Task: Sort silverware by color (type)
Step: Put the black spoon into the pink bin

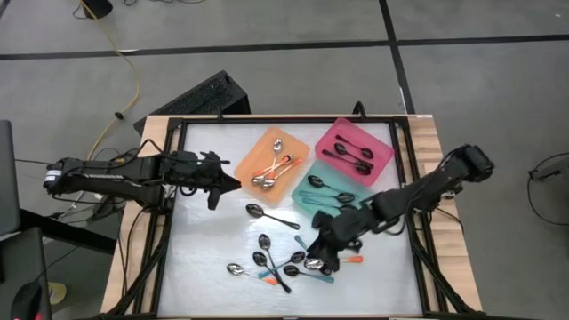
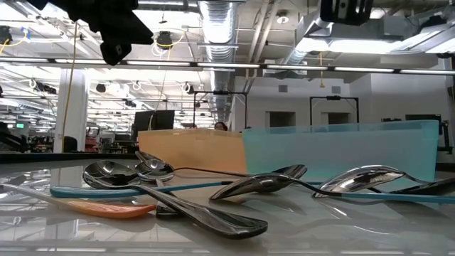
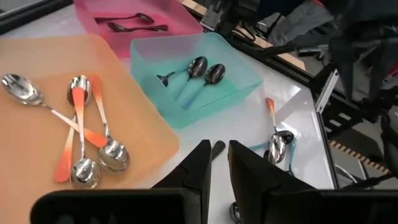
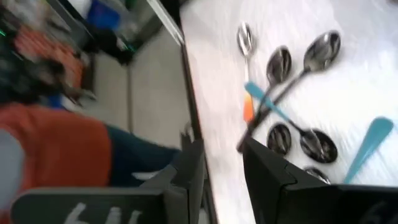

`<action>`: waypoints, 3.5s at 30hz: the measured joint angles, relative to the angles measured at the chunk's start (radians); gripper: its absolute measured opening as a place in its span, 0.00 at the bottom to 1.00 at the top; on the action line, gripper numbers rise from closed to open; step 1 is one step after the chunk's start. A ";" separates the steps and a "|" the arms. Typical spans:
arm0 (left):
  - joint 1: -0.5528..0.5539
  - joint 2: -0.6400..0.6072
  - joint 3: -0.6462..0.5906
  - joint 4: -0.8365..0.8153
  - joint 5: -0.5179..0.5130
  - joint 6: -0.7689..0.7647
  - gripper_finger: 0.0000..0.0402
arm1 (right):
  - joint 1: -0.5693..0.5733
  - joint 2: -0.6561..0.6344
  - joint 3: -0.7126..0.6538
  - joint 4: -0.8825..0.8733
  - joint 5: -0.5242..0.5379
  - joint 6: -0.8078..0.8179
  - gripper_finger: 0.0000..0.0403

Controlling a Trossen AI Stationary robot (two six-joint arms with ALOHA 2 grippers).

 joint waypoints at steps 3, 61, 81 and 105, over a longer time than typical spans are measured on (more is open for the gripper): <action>0.000 0.000 0.000 0.000 0.000 0.023 0.10 | 0.014 0.084 0.122 -0.118 -0.006 -0.071 0.29; 0.000 0.000 0.000 -0.048 -0.157 0.030 0.10 | -0.197 0.467 0.488 -0.483 0.344 -0.449 0.50; -0.001 -0.008 0.000 -0.084 -0.112 0.064 0.10 | -0.208 0.645 0.493 -0.316 0.404 -0.284 0.50; -0.002 -0.004 0.000 -0.084 -0.115 0.074 0.10 | -0.218 0.716 0.477 -0.333 0.383 -0.248 0.46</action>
